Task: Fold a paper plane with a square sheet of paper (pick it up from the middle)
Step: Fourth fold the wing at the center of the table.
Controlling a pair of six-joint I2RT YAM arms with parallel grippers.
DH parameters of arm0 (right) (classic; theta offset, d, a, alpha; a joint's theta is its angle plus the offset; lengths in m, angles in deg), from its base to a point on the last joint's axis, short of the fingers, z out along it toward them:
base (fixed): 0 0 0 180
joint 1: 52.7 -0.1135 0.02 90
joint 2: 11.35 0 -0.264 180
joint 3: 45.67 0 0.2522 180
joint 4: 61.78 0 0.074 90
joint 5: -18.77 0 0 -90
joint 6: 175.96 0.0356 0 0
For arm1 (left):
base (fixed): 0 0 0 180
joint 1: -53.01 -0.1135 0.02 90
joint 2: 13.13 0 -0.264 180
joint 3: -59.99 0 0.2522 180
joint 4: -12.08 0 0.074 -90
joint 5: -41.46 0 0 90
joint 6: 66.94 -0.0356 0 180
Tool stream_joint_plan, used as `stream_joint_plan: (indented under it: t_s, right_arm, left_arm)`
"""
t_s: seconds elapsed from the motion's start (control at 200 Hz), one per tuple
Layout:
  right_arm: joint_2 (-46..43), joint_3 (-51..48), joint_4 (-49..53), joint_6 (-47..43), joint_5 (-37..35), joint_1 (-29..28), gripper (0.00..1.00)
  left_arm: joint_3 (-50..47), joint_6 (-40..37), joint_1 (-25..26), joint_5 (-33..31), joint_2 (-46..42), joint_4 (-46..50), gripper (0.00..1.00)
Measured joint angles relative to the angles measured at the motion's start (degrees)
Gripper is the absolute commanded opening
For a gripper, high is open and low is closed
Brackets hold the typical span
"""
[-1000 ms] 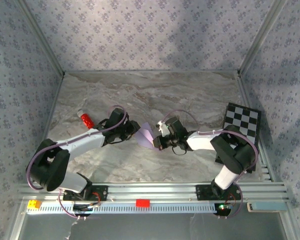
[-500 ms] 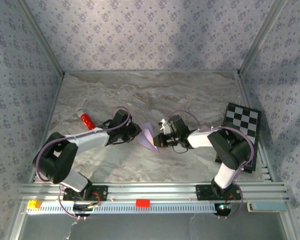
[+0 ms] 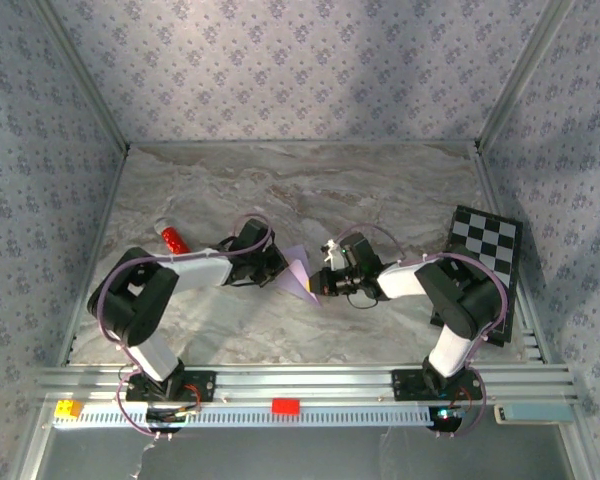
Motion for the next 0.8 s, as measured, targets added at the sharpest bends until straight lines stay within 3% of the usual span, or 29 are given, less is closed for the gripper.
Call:
stream_joint_plan:
  t_s: [0.8]
  right_arm:
    - [-0.5, -2.7, -2.8, 4.0, -0.8, 0.9, 0.00]
  left_arm:
    - [-2.8, 2.6, 1.5, -2.0, -0.7, -0.3, 0.06]
